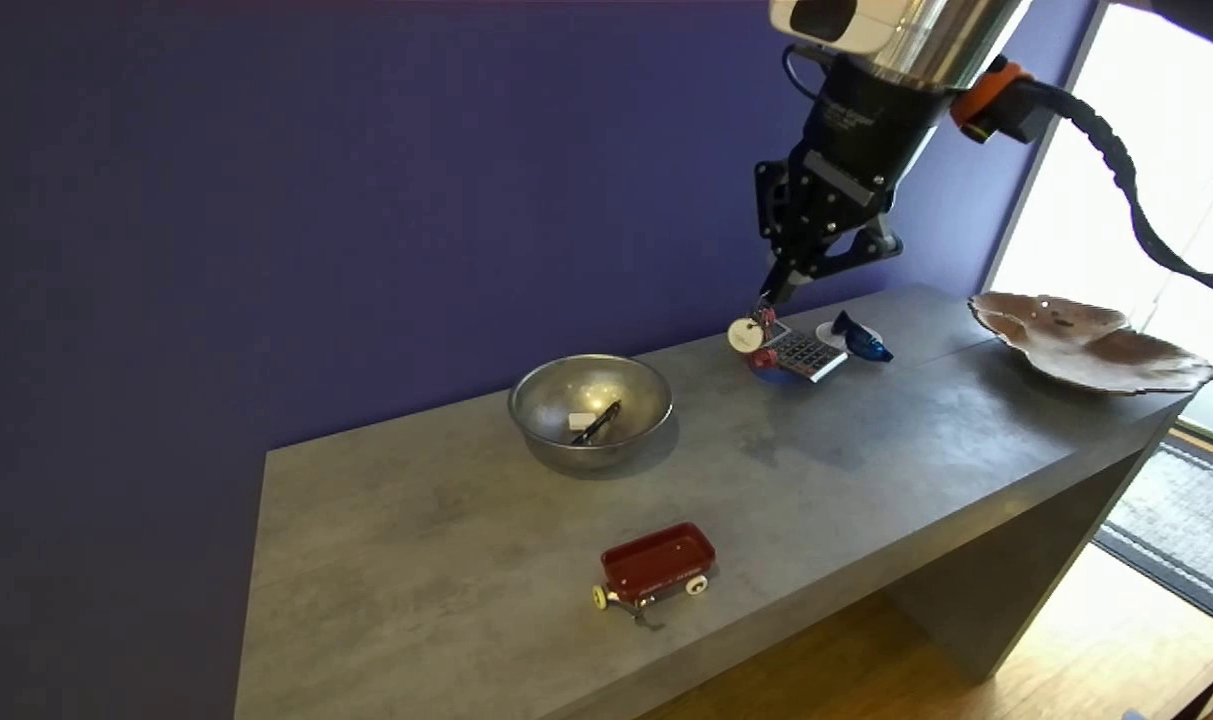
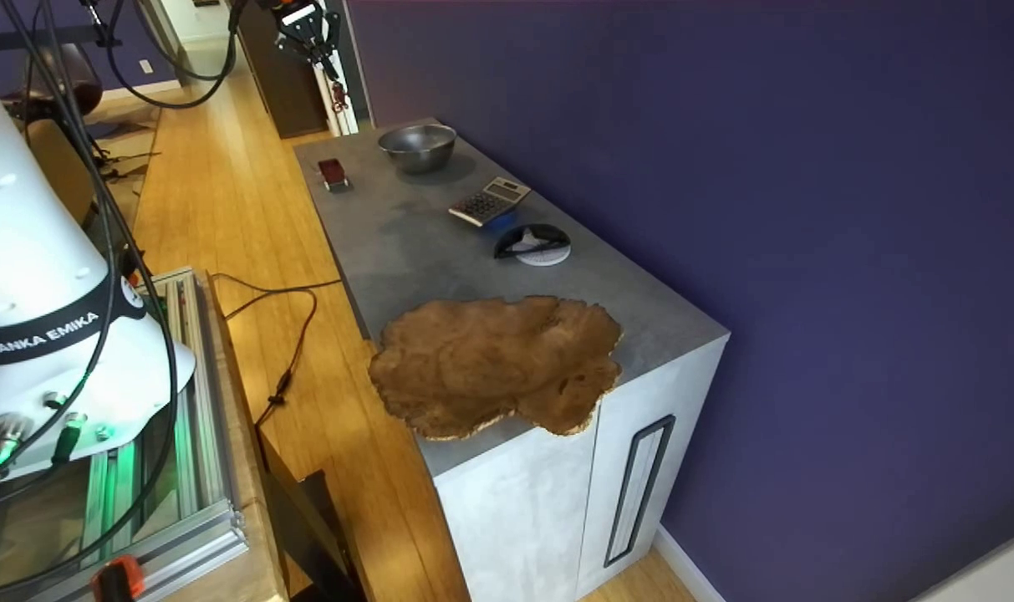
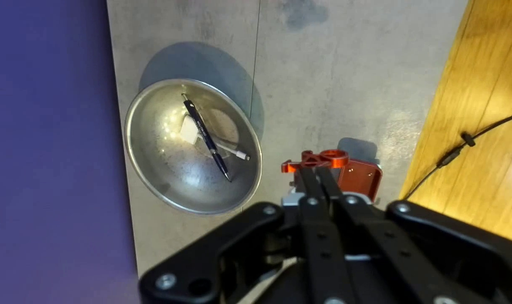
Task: Remove the keys from the wooden tray and put them in the silver bowl.
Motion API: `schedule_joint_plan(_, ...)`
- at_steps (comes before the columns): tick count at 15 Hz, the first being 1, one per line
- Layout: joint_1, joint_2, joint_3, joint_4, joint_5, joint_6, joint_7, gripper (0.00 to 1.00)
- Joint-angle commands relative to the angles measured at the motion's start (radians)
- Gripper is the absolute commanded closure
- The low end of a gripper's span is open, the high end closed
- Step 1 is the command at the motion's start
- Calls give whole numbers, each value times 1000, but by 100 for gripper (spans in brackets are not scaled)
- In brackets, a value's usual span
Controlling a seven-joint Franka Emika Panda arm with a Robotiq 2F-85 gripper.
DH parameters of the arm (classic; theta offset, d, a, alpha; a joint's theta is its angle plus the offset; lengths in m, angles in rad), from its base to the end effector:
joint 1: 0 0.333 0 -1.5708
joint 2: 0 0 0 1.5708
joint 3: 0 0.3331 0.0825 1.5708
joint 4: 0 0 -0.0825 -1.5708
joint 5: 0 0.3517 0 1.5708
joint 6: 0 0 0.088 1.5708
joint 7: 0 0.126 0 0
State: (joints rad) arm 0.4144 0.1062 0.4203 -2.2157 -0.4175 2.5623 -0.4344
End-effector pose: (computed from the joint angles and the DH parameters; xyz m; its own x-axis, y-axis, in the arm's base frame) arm 0.3672 0.4034 0.3791 -0.0259 0.9965 0.0801 0.9465 -0.0014 0.3228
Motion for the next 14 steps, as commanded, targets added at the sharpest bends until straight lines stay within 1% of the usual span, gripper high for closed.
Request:
schedule_joint_plan(1,1,12,-2,11,1,-3,-3,97)
schedule_joint_plan(2,1,18,-3,13,-1,-2,-2,99)
schedule_joint_plan(3,5,46,-8,31,-2,17,49,99)
schedule_joint_plan(4,22,83,-31,71,-86,28,162,99)
schedule_joint_plan(5,31,117,-37,104,-110,33,211,99)
schedule_joint_plan(8,91,233,-99,248,-295,26,422,99)
schedule_joint_plan(10,140,321,-141,365,-377,-7,534,99)
schedule_joint_plan(12,162,413,-153,470,-339,-34,573,99)
schedule_joint_plan(14,185,495,-165,571,-280,-70,584,99)
